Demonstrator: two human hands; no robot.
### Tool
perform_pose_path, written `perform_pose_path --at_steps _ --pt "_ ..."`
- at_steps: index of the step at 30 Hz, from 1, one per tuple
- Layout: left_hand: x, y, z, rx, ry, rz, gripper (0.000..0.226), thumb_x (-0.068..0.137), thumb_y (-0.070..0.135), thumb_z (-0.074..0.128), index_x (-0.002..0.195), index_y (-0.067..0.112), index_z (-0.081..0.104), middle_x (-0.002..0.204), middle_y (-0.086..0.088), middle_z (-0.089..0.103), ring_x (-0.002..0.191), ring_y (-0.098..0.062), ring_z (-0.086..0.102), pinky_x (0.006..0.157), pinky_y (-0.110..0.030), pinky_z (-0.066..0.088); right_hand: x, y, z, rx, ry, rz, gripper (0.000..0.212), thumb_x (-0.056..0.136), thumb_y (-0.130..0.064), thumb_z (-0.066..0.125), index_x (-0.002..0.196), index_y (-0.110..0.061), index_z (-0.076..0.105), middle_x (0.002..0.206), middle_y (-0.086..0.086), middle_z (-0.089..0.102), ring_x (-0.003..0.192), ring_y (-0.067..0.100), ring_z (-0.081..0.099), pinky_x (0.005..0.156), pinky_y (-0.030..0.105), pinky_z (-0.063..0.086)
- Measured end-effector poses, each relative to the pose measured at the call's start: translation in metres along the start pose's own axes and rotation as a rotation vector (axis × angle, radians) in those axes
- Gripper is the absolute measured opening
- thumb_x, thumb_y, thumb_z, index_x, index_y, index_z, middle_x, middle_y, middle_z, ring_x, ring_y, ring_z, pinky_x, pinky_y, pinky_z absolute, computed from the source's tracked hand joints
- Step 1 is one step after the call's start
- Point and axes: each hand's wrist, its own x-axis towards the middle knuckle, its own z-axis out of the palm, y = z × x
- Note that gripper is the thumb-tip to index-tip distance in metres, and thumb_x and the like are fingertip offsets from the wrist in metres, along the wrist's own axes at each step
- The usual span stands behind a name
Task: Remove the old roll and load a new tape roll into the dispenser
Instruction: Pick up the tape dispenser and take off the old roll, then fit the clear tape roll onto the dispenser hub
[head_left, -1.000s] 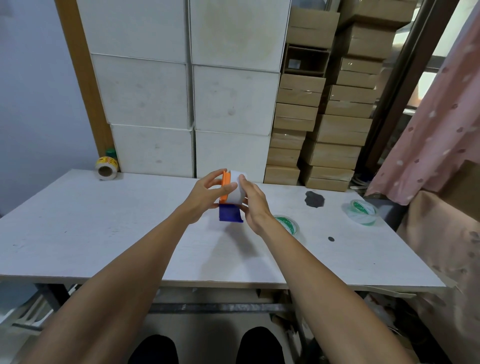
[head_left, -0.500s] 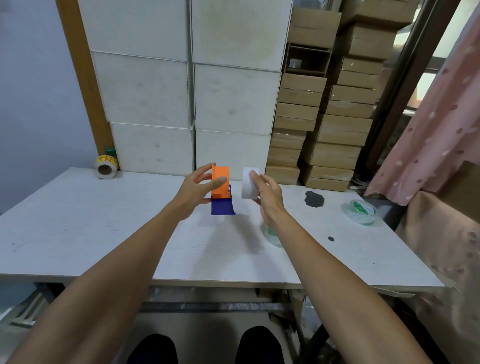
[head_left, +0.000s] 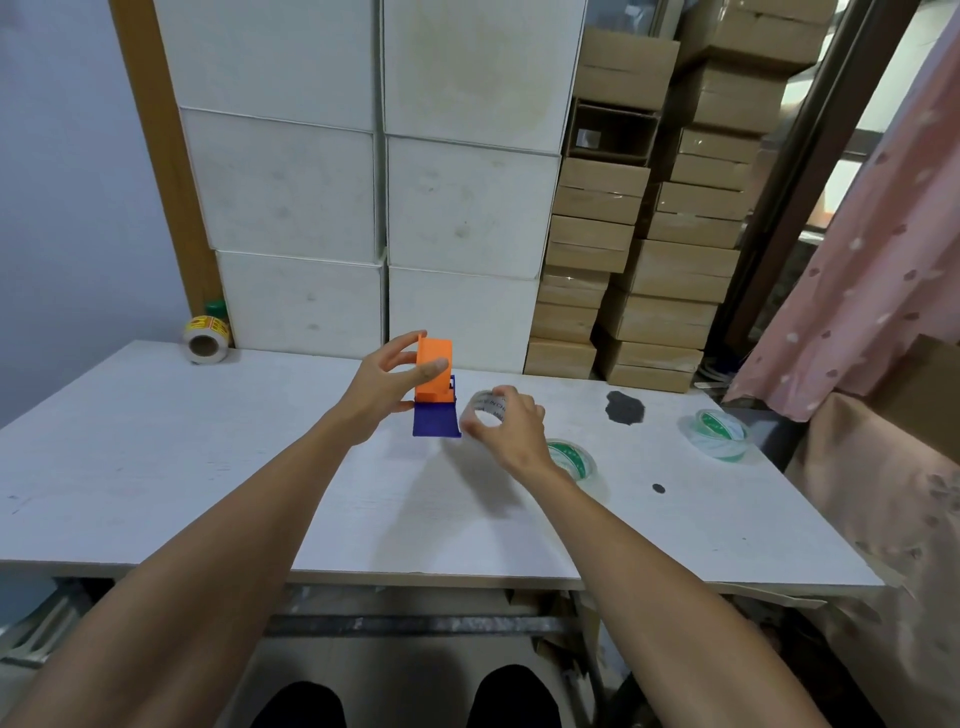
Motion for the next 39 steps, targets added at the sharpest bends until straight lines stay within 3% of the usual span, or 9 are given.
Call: perform_pose_path --at_steps 9,20,25,30,34,39 --pt "0.001 -0.001 -0.007 -0.002 0.025 0.003 0.060 0.084 0.037 0.077 0.138 0.037 0.052 0.128 0.005 0.062 0.119 -0.025 0.062 0.091 -0.044 0.057 -0.005 0.011 0.016 -0.325 -0.178 0.025 0.067 0.081 -0.046 0.075 0.137 -0.020 0.050 0.139 0.008 0.046 0.129 0.028 0.038 0.104 0.039 0.039" --pt "0.004 -0.004 0.000 0.023 0.005 0.017 0.061 0.082 0.040 0.080 0.137 0.039 0.054 0.130 0.004 0.063 0.118 -0.024 0.064 0.095 -0.048 0.057 -0.006 0.013 0.015 -0.367 -0.257 0.042 0.079 0.075 -0.064 0.073 0.139 -0.025 0.050 0.140 0.006 0.044 0.135 0.029 0.036 0.107 0.042 0.038" --pt "0.005 -0.006 0.001 0.033 -0.001 0.007 0.065 0.083 0.039 0.078 0.142 0.036 0.052 0.132 0.002 0.062 0.120 -0.026 0.062 0.095 -0.048 0.057 -0.002 0.009 0.009 -0.309 -0.248 0.031 0.086 0.082 -0.059 0.072 0.152 -0.021 0.039 0.164 0.011 0.023 0.151 0.030 0.015 0.118 0.044 0.024" --pt "0.005 -0.008 -0.001 0.043 0.000 0.000 0.073 0.077 0.046 0.083 0.142 0.037 0.052 0.133 0.003 0.061 0.122 -0.026 0.061 0.097 -0.051 0.056 0.002 0.011 -0.013 -0.327 -0.186 0.015 0.079 0.086 -0.057 0.067 0.152 -0.024 0.039 0.166 0.011 0.020 0.153 0.030 0.012 0.120 0.043 0.017" --pt "0.004 -0.007 -0.001 0.041 -0.008 -0.003 0.059 0.082 0.040 0.078 0.136 0.040 0.052 0.126 0.008 0.062 0.119 -0.025 0.061 0.090 -0.043 0.057 0.000 0.029 -0.043 -0.367 -0.158 0.053 0.083 0.086 -0.063 0.065 0.154 -0.025 0.037 0.168 0.010 0.017 0.153 0.030 0.012 0.120 0.044 0.015" --pt "0.003 -0.011 0.000 0.066 -0.025 -0.002 0.065 0.081 0.040 0.078 0.140 0.036 0.051 0.129 0.003 0.061 0.120 -0.026 0.061 0.087 -0.041 0.057 -0.004 0.053 -0.074 -0.421 -0.304 0.135 0.099 0.078 -0.069 0.069 0.159 -0.031 0.026 0.169 0.007 0.012 0.153 0.033 0.012 0.121 0.048 0.017"
